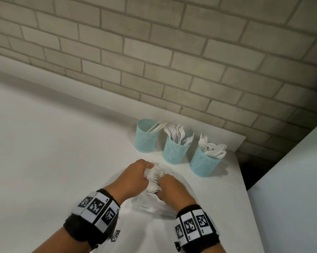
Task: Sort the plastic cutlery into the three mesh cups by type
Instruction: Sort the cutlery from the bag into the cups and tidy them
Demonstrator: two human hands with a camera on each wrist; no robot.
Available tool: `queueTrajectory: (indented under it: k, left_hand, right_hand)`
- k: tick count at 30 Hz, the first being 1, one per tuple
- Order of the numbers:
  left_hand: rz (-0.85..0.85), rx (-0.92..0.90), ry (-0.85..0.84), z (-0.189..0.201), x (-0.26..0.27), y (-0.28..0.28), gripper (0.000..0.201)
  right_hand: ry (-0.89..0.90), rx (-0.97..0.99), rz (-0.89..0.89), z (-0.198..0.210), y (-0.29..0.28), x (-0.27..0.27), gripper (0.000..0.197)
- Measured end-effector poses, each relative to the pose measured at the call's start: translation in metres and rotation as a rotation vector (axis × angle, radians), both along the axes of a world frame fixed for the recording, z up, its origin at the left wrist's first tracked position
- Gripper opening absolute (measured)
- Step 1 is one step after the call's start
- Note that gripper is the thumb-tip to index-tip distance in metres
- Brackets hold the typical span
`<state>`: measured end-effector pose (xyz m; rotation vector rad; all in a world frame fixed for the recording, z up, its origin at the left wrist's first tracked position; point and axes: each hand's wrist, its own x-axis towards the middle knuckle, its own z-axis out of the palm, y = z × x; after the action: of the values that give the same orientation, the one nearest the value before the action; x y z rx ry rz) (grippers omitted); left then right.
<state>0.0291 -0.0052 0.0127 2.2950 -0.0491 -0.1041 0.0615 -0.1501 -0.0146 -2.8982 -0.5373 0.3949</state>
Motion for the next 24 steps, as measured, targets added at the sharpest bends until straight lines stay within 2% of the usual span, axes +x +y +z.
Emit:
queueTrajectory:
  k: [4, 7, 11, 13, 15, 17, 18, 20, 22, 24]
  left_hand:
    - [0.033, 0.003, 0.008, -0.001, -0.002, 0.004, 0.049]
    - [0.056, 0.017, -0.006, 0.000, -0.001, 0.006, 0.049]
    - [0.055, 0.049, 0.013, 0.001, 0.000, 0.005, 0.051]
    - [0.053, 0.134, 0.019, 0.004, -0.001, 0.002, 0.052]
    - [0.056, 0.182, -0.061, 0.006, 0.001, -0.001, 0.051]
    - [0.002, 0.042, -0.141, 0.007, 0.004, -0.007, 0.047]
    - [-0.032, -0.082, -0.125, 0.007, 0.005, -0.010, 0.044]
    - [-0.074, -0.318, 0.030, 0.010, 0.008, -0.017, 0.042]
    - [-0.094, -0.460, 0.183, 0.013, 0.009, -0.023, 0.039]
    - [-0.139, -0.588, 0.287, 0.018, 0.009, -0.024, 0.027]
  right_hand:
    - [0.031, 0.127, -0.048, 0.013, -0.011, 0.002, 0.026]
    - [0.021, 0.262, -0.060, 0.026, -0.022, 0.001, 0.009]
    - [0.125, 0.517, -0.127, 0.038, -0.031, 0.001, 0.016]
    - [0.145, 0.664, -0.178, 0.043, -0.033, 0.001, 0.013]
    - [0.178, 0.862, -0.215, 0.049, -0.033, 0.002, 0.010]
    - [0.220, 1.050, -0.250, 0.055, -0.031, 0.006, 0.014]
    - [0.239, 1.128, -0.265, 0.057, -0.029, 0.008, 0.015]
    - [0.287, 1.298, -0.305, 0.061, -0.023, 0.013, 0.015]
    - [0.357, 1.499, -0.344, 0.063, -0.018, 0.015, 0.018]
    - [0.428, 1.614, -0.362, 0.062, -0.014, 0.017, 0.022]
